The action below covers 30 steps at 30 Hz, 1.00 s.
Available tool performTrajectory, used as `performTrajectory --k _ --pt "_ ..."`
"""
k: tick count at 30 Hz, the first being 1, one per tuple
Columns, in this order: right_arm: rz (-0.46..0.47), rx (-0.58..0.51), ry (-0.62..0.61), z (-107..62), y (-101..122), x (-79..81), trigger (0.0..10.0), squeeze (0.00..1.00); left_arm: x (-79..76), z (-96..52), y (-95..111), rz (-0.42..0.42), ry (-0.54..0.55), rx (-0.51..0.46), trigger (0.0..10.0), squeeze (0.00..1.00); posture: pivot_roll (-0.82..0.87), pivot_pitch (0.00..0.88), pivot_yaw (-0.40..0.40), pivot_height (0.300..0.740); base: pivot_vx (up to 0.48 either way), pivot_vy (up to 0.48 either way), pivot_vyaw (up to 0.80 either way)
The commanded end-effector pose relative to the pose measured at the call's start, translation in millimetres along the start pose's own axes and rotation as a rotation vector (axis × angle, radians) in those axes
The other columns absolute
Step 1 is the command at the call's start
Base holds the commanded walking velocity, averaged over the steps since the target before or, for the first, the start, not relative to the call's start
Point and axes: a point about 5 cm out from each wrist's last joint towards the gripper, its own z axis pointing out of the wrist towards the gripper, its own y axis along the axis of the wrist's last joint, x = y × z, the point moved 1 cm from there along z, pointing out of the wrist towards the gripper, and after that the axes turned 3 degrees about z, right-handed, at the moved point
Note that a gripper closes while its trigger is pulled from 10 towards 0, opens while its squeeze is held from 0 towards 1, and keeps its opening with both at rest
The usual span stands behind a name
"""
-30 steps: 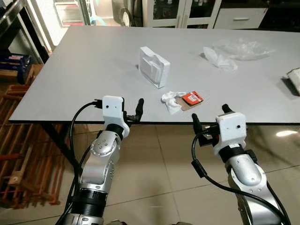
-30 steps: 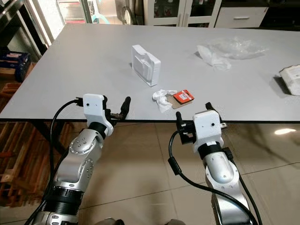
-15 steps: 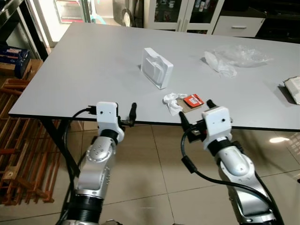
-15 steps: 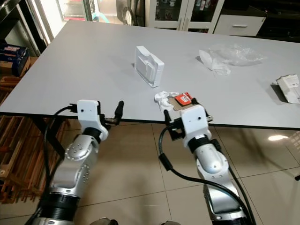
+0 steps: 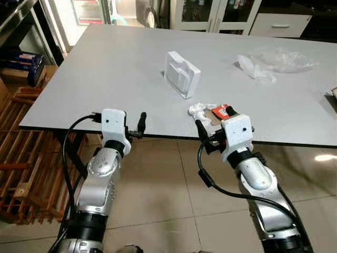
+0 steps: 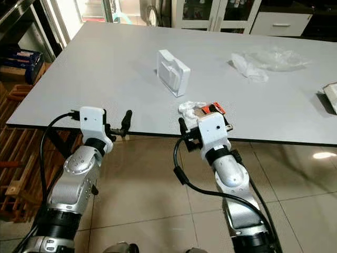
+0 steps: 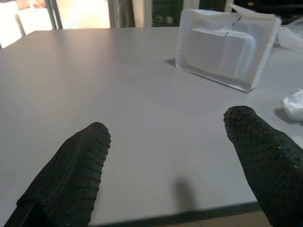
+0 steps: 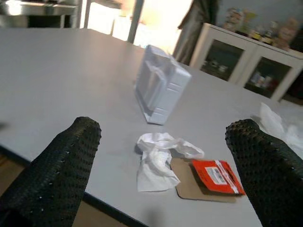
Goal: Picking trash to rubbish bin
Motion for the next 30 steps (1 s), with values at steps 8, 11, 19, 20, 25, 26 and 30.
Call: performTrajectory --k 8,11,19,20,25,26,30 --pt "0.023 0.003 -0.045 -6.6 -8 8.2 10.0 0.0 6.6 3.3 3 -0.008 0.031 -0.012 10.0 0.0 -0.05 0.081 -0.001 0.74 0.0 0.0 0.0" --pt "0.035 0.018 -0.092 -5.1 -12 -0.4 10.0 0.0 3.7 3.7 1 -0.005 0.013 -0.013 10.0 0.0 -0.04 0.086 -0.016 0.74 0.0 0.0 0.0" --pt "0.067 0.037 -0.176 -1.9 -14 -19.1 10.0 0.0 -6.8 5.5 3 -0.044 0.01 -0.028 10.0 0.0 -0.05 0.085 -0.013 0.74 0.0 0.0 0.0" --pt "0.065 0.035 -0.18 -1.3 -13 -20.0 10.0 0.0 -8.3 5.7 3 -0.046 0.006 -0.029 10.0 0.0 -0.06 0.084 -0.01 0.74 0.0 0.0 0.0" --pt "0.09 0.049 -0.211 -2.4 -15 -22.0 10.0 0.0 -14.7 8.1 4 -0.052 -0.021 -0.036 10.0 0.0 -0.07 0.088 -0.002 0.74 0.108 0.0 0.0" --pt "0.096 0.055 -0.214 -3.3 -16 -21.6 10.0 0.0 -14.6 8.6 4 -0.053 -0.022 -0.035 10.0 0.0 -0.07 0.089 0.0 0.74 0.3 0.0 0.0" --pt "0.103 0.064 -0.215 -6.2 -19 -19.7 10.0 0.0 -14.1 8.4 3 -0.049 -0.023 -0.028 10.0 0.0 -0.08 0.098 0.009 0.74 0.411 0.0 0.0"
